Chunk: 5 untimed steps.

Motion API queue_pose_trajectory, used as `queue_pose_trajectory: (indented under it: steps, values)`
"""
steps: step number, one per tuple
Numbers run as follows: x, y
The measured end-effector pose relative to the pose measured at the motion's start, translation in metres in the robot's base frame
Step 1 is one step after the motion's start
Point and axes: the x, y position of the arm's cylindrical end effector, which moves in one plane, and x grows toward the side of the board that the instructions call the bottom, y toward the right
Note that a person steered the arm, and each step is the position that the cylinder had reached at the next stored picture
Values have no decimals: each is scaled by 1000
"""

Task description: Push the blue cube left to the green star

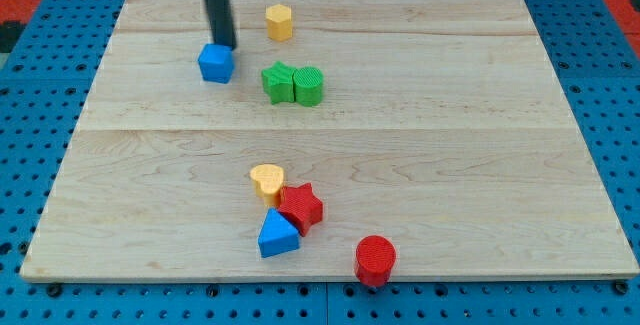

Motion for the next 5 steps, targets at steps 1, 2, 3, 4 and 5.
queue_pose_trajectory:
  steps: [1,2,3,4,5]
  values:
    - [28,14]
    - [28,13]
    - [24,-30]
    - [39,-29]
    - [65,-3]
